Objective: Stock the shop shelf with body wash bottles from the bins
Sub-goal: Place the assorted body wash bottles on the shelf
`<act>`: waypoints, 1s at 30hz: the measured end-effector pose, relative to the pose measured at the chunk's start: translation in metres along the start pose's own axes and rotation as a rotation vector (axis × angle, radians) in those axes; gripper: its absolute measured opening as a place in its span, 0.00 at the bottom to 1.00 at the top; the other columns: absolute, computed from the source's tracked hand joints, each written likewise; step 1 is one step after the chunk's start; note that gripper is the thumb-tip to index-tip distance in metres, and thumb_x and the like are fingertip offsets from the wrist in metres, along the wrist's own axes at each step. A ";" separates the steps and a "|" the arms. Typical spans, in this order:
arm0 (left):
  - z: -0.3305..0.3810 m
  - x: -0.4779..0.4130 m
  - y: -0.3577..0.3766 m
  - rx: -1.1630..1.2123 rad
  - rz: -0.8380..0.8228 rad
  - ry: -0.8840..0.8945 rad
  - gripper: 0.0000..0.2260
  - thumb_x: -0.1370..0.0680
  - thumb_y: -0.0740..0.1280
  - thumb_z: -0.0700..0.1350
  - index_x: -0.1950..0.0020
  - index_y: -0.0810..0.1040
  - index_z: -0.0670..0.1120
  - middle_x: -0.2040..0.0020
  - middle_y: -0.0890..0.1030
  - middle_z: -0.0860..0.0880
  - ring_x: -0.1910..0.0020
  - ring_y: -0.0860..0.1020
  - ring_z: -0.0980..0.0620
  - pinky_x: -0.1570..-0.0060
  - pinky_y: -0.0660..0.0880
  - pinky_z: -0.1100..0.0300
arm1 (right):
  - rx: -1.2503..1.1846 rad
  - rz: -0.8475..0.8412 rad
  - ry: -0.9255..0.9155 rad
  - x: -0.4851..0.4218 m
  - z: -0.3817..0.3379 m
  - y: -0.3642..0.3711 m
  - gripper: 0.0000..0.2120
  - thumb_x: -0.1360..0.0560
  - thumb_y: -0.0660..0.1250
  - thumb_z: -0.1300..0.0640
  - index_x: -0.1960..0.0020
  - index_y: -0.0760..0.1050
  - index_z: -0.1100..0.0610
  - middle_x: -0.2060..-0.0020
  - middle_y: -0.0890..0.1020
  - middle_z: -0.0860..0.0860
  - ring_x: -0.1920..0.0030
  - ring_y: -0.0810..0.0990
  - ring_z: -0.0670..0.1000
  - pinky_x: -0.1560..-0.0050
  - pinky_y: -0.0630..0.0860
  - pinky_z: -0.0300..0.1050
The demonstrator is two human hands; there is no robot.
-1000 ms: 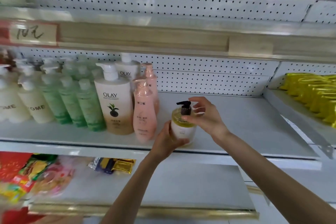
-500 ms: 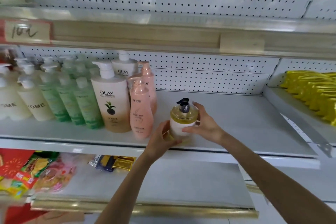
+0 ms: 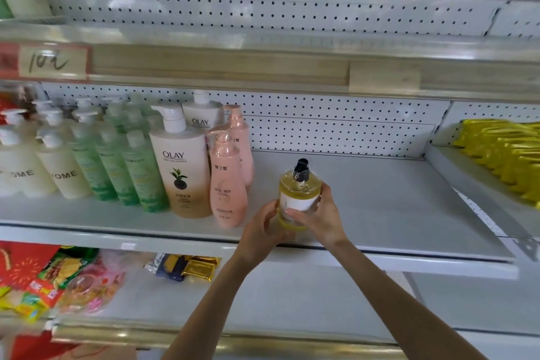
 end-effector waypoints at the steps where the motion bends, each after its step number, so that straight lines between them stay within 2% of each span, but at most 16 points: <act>1: 0.003 0.006 0.000 0.032 0.084 0.017 0.15 0.26 0.72 0.40 0.42 0.76 0.52 0.48 0.82 0.60 0.47 0.79 0.59 0.50 0.78 0.63 | -0.011 -0.014 0.002 -0.002 0.001 0.001 0.43 0.39 0.81 0.57 0.31 0.62 0.51 0.43 0.76 0.46 0.44 0.75 0.45 0.45 0.74 0.39; 4: -0.002 0.025 -0.012 0.052 0.489 0.053 0.12 0.25 0.69 0.37 0.44 0.75 0.48 0.51 0.80 0.56 0.52 0.80 0.57 0.58 0.77 0.68 | 0.019 -0.077 0.001 -0.009 0.004 -0.002 0.45 0.42 0.80 0.51 0.30 0.62 0.50 0.39 0.73 0.50 0.42 0.74 0.47 0.40 0.73 0.43; 6: -0.008 0.031 -0.026 0.063 0.634 0.062 0.11 0.25 0.71 0.39 0.44 0.75 0.45 0.51 0.80 0.52 0.55 0.80 0.56 0.60 0.77 0.68 | 0.053 -0.094 0.006 -0.017 0.004 -0.004 0.46 0.41 0.80 0.51 0.28 0.61 0.51 0.38 0.71 0.52 0.41 0.74 0.48 0.41 0.72 0.43; 8: -0.009 0.029 -0.041 0.094 0.613 0.039 0.09 0.26 0.71 0.40 0.46 0.77 0.43 0.52 0.81 0.50 0.56 0.80 0.55 0.61 0.76 0.67 | 0.067 -0.110 0.013 -0.024 0.000 -0.003 0.43 0.37 0.79 0.55 0.28 0.61 0.51 0.39 0.72 0.50 0.43 0.73 0.48 0.44 0.71 0.41; 10: -0.011 0.026 -0.054 0.104 0.505 0.021 0.06 0.26 0.71 0.39 0.50 0.79 0.41 0.55 0.83 0.50 0.57 0.80 0.55 0.61 0.76 0.67 | 0.060 -0.116 0.020 -0.030 -0.002 0.000 0.39 0.33 0.77 0.58 0.28 0.61 0.52 0.43 0.73 0.48 0.44 0.73 0.47 0.45 0.71 0.41; 14: -0.017 0.023 -0.067 0.138 0.396 0.003 0.02 0.26 0.71 0.37 0.55 0.80 0.38 0.56 0.83 0.47 0.58 0.79 0.56 0.61 0.73 0.68 | 0.072 -0.056 0.085 -0.031 0.006 0.012 0.40 0.35 0.79 0.55 0.30 0.60 0.56 0.44 0.74 0.47 0.44 0.74 0.49 0.47 0.72 0.42; 18: -0.019 0.023 -0.067 0.145 0.396 0.014 0.03 0.26 0.71 0.37 0.55 0.80 0.38 0.56 0.83 0.47 0.59 0.78 0.56 0.62 0.73 0.68 | 0.102 -0.016 0.067 -0.031 0.016 0.017 0.40 0.37 0.80 0.56 0.31 0.63 0.55 0.42 0.76 0.50 0.44 0.75 0.50 0.45 0.72 0.43; 22: -0.022 0.022 -0.067 0.172 0.397 0.015 0.03 0.27 0.72 0.38 0.55 0.80 0.39 0.56 0.83 0.48 0.58 0.79 0.55 0.60 0.75 0.66 | 0.154 -0.027 0.049 -0.041 0.019 0.018 0.40 0.37 0.80 0.54 0.31 0.64 0.55 0.40 0.74 0.53 0.41 0.75 0.53 0.40 0.74 0.50; 26: -0.023 0.022 -0.065 0.187 0.407 0.005 0.04 0.27 0.72 0.38 0.53 0.81 0.39 0.54 0.83 0.47 0.56 0.79 0.52 0.59 0.75 0.66 | 0.146 -0.043 0.067 -0.053 0.015 0.020 0.37 0.34 0.78 0.57 0.30 0.64 0.57 0.39 0.75 0.53 0.41 0.75 0.51 0.44 0.72 0.42; 30: -0.028 0.022 -0.064 0.177 0.380 -0.050 0.07 0.26 0.71 0.39 0.48 0.82 0.43 0.46 0.82 0.46 0.48 0.80 0.52 0.57 0.77 0.66 | 0.157 -0.051 0.105 -0.068 0.015 0.023 0.36 0.32 0.77 0.56 0.31 0.62 0.59 0.36 0.75 0.53 0.37 0.73 0.54 0.44 0.70 0.42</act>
Point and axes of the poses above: each hand's wrist, its own x-axis away from the middle knuckle, its own y-axis out of the palm, z = x × y, the point moved 1 cm from there along -x, towards the middle knuckle
